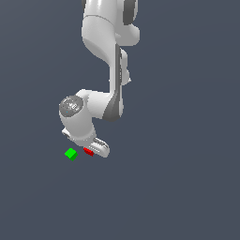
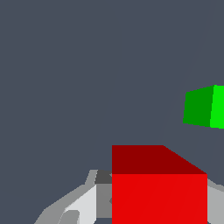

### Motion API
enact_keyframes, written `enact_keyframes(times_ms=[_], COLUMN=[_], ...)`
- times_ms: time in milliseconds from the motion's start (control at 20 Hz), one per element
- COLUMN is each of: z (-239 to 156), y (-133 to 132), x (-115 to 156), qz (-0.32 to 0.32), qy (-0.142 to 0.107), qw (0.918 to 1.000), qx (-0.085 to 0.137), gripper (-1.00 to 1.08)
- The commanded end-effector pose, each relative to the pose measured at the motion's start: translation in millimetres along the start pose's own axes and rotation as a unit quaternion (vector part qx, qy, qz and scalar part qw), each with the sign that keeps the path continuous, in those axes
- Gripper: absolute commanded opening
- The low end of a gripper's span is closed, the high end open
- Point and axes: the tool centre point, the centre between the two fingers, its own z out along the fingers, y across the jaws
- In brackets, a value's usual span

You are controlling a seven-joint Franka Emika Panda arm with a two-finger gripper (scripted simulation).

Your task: Stack the red cube on top of the green cube.

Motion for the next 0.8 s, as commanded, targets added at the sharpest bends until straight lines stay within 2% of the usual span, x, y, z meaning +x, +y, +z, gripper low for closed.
enact_keyframes(times_ms=[0,350,750], z=[4.7,14.6,17.7], y=[27.1,78.7,94.9], x=[12.9,39.9,49.9], qz=[0.000,-0.001,-0.001], qy=[0.000,0.000,0.000], qw=[1.0000,1.0000,1.0000], qx=[0.000,0.000,0.000], gripper=[-1.00,-1.00,-1.00])
